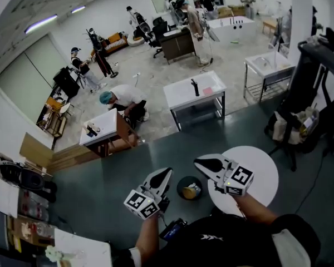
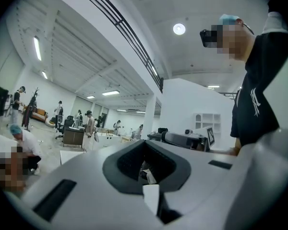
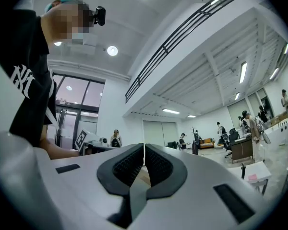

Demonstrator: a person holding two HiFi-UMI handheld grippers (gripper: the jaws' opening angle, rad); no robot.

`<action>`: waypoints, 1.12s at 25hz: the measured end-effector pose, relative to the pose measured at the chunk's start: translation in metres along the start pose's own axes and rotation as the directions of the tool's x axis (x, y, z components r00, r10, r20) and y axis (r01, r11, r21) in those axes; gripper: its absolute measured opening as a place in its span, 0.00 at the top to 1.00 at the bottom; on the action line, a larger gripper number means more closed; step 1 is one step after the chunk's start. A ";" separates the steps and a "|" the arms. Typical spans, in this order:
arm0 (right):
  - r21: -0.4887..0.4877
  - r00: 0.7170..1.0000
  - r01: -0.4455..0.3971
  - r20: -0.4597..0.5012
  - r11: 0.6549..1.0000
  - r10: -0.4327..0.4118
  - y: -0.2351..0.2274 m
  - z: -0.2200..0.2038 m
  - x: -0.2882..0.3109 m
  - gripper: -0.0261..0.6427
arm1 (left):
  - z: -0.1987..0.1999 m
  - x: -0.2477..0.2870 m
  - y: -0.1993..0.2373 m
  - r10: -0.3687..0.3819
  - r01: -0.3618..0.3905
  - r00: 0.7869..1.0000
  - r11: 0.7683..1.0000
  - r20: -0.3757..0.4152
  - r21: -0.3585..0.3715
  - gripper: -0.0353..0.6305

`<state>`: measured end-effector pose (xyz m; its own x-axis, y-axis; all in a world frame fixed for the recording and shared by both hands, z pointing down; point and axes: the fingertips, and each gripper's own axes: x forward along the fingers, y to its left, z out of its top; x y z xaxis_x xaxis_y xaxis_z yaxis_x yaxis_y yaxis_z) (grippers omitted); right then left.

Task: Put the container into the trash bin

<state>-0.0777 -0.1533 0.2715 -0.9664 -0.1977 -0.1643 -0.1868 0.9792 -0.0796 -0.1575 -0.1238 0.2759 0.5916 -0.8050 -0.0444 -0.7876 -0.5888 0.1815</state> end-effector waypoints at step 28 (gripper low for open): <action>0.057 0.902 -0.399 -0.158 0.915 0.403 0.201 -0.023 -0.233 0.90 | -0.139 -0.087 -0.271 0.239 -0.250 0.967 0.958 -0.089 -0.144 0.94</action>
<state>0.1060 0.0903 0.3164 -0.9744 0.2234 -0.0252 0.2246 0.9724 -0.0636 0.0282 0.1161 0.3672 0.3993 -0.9126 0.0873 -0.8770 -0.3525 0.3264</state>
